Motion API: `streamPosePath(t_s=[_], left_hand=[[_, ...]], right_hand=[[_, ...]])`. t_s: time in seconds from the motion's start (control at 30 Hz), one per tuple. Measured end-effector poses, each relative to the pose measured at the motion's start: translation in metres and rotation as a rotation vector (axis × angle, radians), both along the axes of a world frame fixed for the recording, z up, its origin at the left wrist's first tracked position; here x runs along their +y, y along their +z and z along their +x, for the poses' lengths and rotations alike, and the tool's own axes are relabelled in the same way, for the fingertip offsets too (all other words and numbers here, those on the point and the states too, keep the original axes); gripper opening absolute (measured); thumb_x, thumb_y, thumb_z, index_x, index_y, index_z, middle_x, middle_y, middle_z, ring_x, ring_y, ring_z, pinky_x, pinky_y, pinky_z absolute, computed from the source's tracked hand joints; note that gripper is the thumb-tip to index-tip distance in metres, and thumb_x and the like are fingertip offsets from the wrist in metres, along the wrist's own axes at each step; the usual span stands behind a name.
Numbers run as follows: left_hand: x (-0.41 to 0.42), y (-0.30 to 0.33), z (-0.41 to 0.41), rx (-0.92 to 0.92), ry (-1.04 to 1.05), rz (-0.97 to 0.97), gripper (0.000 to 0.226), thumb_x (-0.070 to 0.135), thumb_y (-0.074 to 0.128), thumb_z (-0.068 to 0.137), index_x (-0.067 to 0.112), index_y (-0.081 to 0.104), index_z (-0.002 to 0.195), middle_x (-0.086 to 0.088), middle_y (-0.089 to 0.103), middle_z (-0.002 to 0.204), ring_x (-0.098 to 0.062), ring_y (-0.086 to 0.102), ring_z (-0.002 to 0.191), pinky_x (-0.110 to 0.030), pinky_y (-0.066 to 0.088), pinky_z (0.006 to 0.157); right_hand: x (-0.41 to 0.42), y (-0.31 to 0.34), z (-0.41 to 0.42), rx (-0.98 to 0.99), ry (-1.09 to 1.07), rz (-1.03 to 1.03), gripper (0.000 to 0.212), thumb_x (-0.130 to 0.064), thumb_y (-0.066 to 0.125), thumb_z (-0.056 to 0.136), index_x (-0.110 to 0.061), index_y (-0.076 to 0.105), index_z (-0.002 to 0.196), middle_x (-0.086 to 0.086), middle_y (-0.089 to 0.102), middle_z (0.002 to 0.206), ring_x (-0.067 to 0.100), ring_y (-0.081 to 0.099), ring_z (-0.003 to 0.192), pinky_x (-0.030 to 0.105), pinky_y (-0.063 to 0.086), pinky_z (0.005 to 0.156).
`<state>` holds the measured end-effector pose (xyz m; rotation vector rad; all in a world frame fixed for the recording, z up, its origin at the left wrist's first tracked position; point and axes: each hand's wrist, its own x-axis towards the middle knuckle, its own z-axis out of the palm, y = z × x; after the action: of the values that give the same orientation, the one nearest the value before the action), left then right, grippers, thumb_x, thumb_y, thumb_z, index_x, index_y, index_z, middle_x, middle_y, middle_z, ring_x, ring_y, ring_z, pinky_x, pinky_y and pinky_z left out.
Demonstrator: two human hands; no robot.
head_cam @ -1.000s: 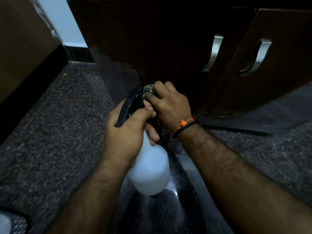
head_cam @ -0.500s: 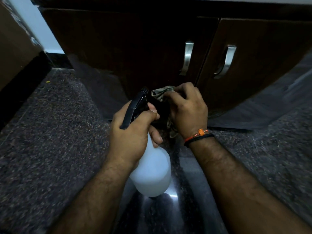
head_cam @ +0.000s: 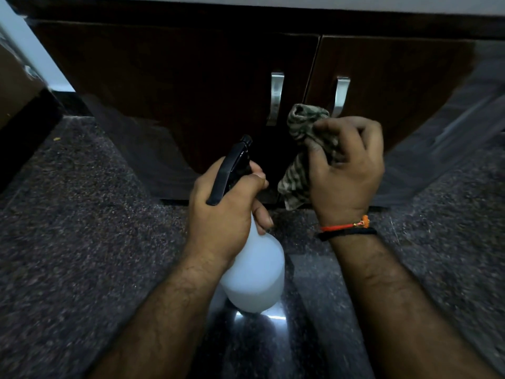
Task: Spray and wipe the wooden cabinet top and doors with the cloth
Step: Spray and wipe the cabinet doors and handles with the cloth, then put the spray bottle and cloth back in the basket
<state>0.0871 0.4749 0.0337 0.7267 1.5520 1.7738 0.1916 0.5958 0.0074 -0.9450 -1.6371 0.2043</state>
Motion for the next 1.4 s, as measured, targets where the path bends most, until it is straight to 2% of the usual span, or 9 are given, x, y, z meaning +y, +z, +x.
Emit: streamPosePath(t_s=[0.1, 0.43, 0.6, 0.73, 0.9, 1.03, 1.13, 1.27, 1.4], left_hand=[[0.002, 0.003, 0.005, 0.027, -0.005, 0.005, 0.004, 0.018, 0.065, 0.08, 0.016, 0.068, 0.079, -0.034, 0.059, 0.072, -0.032, 0.056, 0.04, -0.038, 0.049, 0.047], [0.011, 0.034, 0.008, 0.142, -0.039, -0.014, 0.004, 0.022, 0.063, 0.084, 0.022, 0.065, 0.08, -0.03, 0.065, 0.074, -0.038, 0.059, 0.043, -0.036, 0.047, 0.047], [0.01, 0.05, 0.01, 0.18, -0.025, -0.043, 0.004, 0.022, 0.063, 0.085, 0.019, 0.064, 0.082, -0.027, 0.066, 0.074, -0.039, 0.06, 0.042, -0.036, 0.047, 0.046], [0.002, 0.075, 0.01, 0.204, -0.008, -0.09, 0.008, 0.022, 0.062, 0.086, 0.014, 0.063, 0.086, -0.024, 0.067, 0.075, -0.035, 0.061, 0.042, -0.037, 0.05, 0.046], [-0.023, 0.12, 0.007, 0.209, 0.031, -0.139, 0.013, 0.021, 0.06, 0.087, 0.01, 0.063, 0.092, -0.025, 0.067, 0.074, -0.035, 0.062, 0.043, -0.036, 0.051, 0.046], [-0.052, 0.175, 0.0, 0.18, 0.067, -0.173, 0.009, 0.019, 0.061, 0.088, 0.01, 0.063, 0.091, -0.02, 0.063, 0.064, -0.035, 0.062, 0.044, -0.034, 0.049, 0.047], [-0.072, 0.216, -0.01, 0.174, 0.104, -0.176, 0.009, 0.017, 0.062, 0.09, 0.008, 0.062, 0.091, -0.014, 0.059, 0.056, -0.034, 0.062, 0.044, -0.035, 0.05, 0.048], [-0.101, 0.265, -0.034, 0.154, 0.194, -0.171, 0.008, 0.016, 0.063, 0.09, 0.008, 0.062, 0.092, -0.011, 0.059, 0.057, -0.035, 0.063, 0.046, -0.035, 0.051, 0.049], [-0.144, 0.303, -0.07, 0.146, 0.339, -0.183, 0.004, 0.014, 0.064, 0.09, 0.01, 0.063, 0.09, -0.007, 0.061, 0.059, -0.033, 0.064, 0.046, -0.036, 0.052, 0.05]], right_hand=[[-0.01, 0.014, -0.003, 0.049, 0.031, 0.039, 0.021, 0.001, 0.076, 0.079, -0.003, 0.073, 0.1, 0.016, 0.06, 0.104, 0.005, 0.055, 0.097, 0.003, 0.041, 0.083], [-0.015, 0.052, -0.011, 0.081, 0.037, -0.034, 0.034, -0.001, 0.076, 0.078, -0.003, 0.07, 0.111, 0.014, 0.061, 0.108, 0.017, 0.061, 0.101, 0.014, 0.049, 0.085], [-0.017, 0.072, -0.009, 0.065, 0.038, -0.073, 0.043, 0.001, 0.075, 0.074, -0.003, 0.067, 0.116, 0.015, 0.061, 0.109, 0.014, 0.059, 0.101, 0.009, 0.043, 0.089], [-0.024, 0.103, -0.009, 0.049, 0.054, -0.105, 0.051, 0.002, 0.073, 0.073, -0.002, 0.066, 0.123, 0.014, 0.058, 0.109, 0.017, 0.059, 0.102, 0.019, 0.048, 0.094], [-0.04, 0.153, -0.01, -0.036, 0.115, -0.175, 0.052, -0.001, 0.07, 0.075, 0.0, 0.065, 0.128, 0.008, 0.04, 0.106, 0.019, 0.05, 0.099, 0.017, 0.045, 0.096], [-0.061, 0.21, -0.018, -0.081, 0.128, -0.254, 0.038, -0.004, 0.073, 0.074, -0.003, 0.07, 0.112, 0.007, 0.041, 0.105, 0.009, 0.045, 0.097, 0.003, 0.036, 0.092], [-0.078, 0.251, -0.032, -0.099, 0.177, -0.281, 0.036, -0.004, 0.074, 0.075, -0.003, 0.07, 0.111, 0.007, 0.041, 0.105, 0.008, 0.045, 0.096, 0.0, 0.034, 0.09], [-0.104, 0.298, -0.065, -0.11, 0.26, -0.295, 0.036, -0.006, 0.074, 0.076, -0.003, 0.069, 0.112, 0.007, 0.041, 0.104, -0.005, 0.04, 0.096, 0.001, 0.035, 0.089], [-0.141, 0.331, -0.111, -0.128, 0.381, -0.311, 0.036, -0.006, 0.075, 0.076, -0.005, 0.069, 0.112, 0.005, 0.041, 0.105, -0.005, 0.043, 0.096, 0.002, 0.035, 0.09]])
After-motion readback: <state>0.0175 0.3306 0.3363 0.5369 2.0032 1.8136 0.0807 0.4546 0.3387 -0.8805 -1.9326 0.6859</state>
